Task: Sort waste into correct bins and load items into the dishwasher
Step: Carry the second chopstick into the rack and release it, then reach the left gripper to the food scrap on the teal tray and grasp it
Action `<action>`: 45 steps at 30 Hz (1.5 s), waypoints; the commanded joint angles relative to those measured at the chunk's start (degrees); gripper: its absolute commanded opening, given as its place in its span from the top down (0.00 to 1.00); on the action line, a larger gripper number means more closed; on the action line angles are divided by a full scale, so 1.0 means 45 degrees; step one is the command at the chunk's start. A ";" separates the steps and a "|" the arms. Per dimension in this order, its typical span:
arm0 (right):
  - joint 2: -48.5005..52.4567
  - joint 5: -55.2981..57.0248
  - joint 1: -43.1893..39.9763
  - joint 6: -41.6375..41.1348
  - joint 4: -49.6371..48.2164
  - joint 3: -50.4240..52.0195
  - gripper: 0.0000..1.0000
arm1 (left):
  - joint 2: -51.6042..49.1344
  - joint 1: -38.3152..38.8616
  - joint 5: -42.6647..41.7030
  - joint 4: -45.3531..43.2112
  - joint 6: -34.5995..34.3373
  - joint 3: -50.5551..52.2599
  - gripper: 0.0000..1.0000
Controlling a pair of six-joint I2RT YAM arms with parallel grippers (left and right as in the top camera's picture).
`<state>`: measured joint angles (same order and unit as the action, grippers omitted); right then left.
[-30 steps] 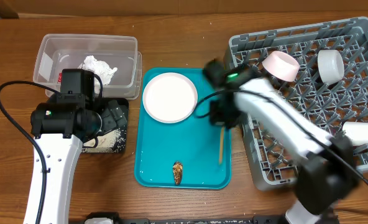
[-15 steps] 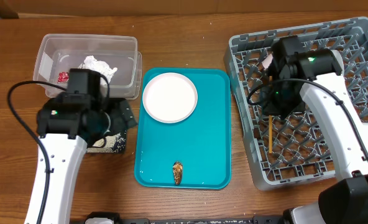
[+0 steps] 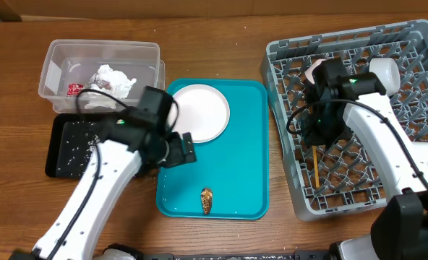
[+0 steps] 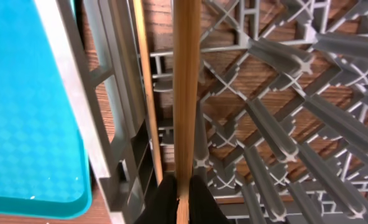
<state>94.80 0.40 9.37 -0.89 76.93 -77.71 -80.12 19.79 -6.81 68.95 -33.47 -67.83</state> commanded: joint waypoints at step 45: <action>-0.0029 -0.0389 -0.0015 -0.0136 -0.0287 0.0306 0.06 | -0.7028 0.4537 -0.0155 -0.0452 0.0869 0.0049 0.41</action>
<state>94.80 -1.26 9.37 -1.30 75.88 -76.47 -110.45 39.79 -7.14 67.44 -29.98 -67.83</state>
